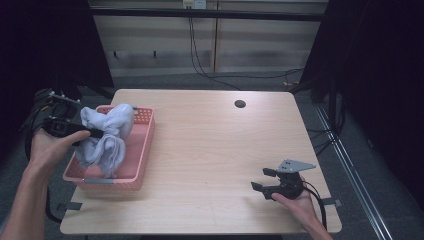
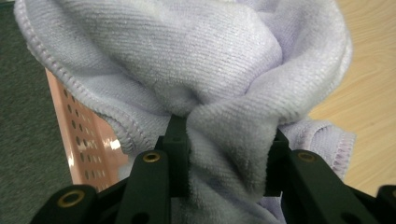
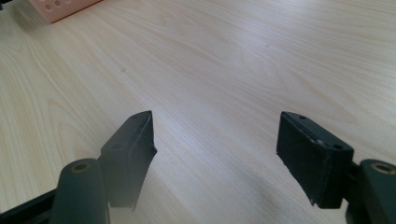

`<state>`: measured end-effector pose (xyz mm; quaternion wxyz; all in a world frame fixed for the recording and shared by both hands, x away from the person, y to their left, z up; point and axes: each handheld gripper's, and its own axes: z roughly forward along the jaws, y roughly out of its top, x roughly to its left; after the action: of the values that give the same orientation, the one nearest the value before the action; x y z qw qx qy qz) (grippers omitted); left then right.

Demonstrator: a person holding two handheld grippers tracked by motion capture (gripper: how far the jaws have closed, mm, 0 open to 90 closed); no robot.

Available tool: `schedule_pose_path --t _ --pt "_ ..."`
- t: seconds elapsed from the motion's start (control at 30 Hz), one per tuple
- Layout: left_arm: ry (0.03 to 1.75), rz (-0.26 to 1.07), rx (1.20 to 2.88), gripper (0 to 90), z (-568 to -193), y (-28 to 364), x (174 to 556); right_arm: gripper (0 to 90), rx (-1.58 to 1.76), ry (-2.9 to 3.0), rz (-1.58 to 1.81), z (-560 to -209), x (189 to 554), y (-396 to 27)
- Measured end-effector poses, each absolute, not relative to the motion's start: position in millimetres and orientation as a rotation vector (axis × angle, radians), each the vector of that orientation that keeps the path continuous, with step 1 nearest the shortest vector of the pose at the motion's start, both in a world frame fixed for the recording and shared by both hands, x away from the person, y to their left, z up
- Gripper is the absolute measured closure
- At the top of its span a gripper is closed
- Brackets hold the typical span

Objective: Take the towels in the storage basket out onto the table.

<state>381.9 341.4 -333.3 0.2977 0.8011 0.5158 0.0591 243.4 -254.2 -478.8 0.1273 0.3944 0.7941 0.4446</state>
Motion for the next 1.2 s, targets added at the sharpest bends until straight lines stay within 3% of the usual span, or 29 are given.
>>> schedule_pose_path --t 1.2 --pt "1.283 0.270 1.981 63.5 -297.7 338.8 361.6 27.3 1.149 2.313 1.295 -478.2 243.8 -254.3"
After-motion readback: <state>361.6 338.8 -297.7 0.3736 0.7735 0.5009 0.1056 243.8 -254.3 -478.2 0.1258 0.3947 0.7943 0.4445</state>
